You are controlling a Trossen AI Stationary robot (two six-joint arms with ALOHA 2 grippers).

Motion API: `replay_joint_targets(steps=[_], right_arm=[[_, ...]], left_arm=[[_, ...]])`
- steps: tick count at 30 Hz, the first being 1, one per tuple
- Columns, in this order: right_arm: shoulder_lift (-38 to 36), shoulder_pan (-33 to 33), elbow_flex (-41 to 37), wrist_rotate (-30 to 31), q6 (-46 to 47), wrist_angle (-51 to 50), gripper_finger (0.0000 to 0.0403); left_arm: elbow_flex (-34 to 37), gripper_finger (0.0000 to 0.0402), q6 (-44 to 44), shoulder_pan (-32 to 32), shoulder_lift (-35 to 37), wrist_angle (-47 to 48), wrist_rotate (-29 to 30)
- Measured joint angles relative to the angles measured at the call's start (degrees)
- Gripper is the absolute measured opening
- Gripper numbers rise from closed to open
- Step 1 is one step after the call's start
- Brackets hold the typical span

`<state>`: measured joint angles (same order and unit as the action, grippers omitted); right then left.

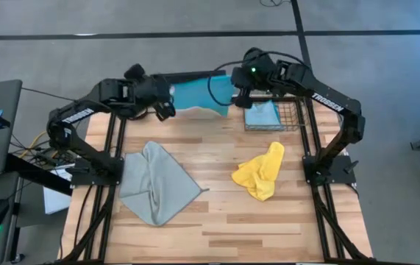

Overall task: Fold microfiber towels
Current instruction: Fold the blue microfiber cloth

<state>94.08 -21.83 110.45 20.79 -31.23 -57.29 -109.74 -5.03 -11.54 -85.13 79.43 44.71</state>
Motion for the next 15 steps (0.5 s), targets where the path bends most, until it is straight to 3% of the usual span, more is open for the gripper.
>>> replay_joint_targets(steps=[9,15], right_arm=[[0.1,4.9,-0.1,-4.2,6.7,-11.1,0.0007],[0.1,9.5,-4.6,-5.6,9.8,-10.6,0.0007]], left_arm=[[10.6,0.0000,-8.9,6.2,0.0,2.6,-5.7],[13.3,0.0000,-15.1,11.0,0.0,6.0,-8.7]])
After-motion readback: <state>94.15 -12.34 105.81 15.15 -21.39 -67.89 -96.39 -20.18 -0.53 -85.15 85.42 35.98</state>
